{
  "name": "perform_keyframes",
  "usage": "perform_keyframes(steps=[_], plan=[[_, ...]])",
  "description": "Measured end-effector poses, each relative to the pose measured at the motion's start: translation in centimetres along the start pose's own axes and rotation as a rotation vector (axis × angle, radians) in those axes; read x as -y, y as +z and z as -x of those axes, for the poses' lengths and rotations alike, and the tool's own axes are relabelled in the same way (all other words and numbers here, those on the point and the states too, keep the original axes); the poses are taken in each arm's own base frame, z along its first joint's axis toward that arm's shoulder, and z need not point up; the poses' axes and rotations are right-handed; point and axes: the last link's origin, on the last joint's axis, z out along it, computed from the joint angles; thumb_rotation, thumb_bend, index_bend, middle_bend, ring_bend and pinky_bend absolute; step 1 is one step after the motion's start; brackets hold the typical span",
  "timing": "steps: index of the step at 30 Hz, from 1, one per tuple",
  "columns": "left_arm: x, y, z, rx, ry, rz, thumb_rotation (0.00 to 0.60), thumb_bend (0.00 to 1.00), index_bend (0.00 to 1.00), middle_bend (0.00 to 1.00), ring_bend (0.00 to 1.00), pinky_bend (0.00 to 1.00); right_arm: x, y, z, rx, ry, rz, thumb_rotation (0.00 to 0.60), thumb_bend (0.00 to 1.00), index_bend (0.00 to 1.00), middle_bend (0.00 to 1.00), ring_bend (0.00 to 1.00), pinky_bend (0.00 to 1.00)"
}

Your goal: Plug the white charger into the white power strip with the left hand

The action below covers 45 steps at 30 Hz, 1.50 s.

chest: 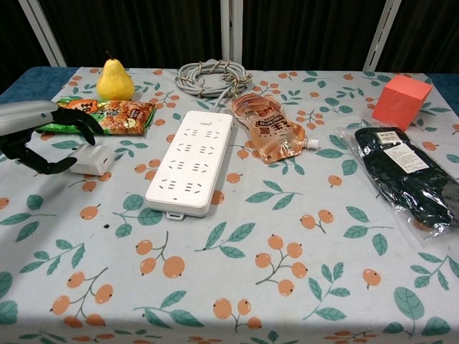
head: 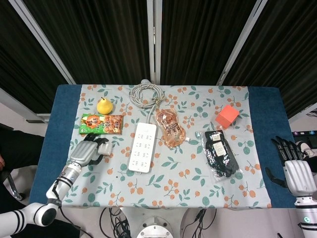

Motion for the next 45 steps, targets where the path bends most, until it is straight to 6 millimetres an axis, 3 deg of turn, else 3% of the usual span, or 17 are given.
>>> perform_keyframes(steps=[12,34,45], plan=[[0.0,-3.1,0.3,0.0,0.021,0.015,0.6,0.41,0.22,0.26,0.05,0.02,0.0,-0.3,-0.1,-0.009,0.0,0.001,0.6,0.27,0.0,0.0,0.0,0.0],[0.6,-0.8,1.7,0.058,-0.023,-0.028,0.6,0.41,0.22,0.26,0.05,0.02,-0.4,-1.0,-0.3,-0.024,0.01,0.013,0.6,0.27,0.0,0.0,0.0,0.0],[-0.5,-0.7,0.7,-0.054,-0.035,0.02,0.6,0.36,0.22,0.26,0.05,0.02,-0.4,-1.1,-0.3,-0.024,0.013,0.012,0.6,0.27,0.0,0.0,0.0,0.0]])
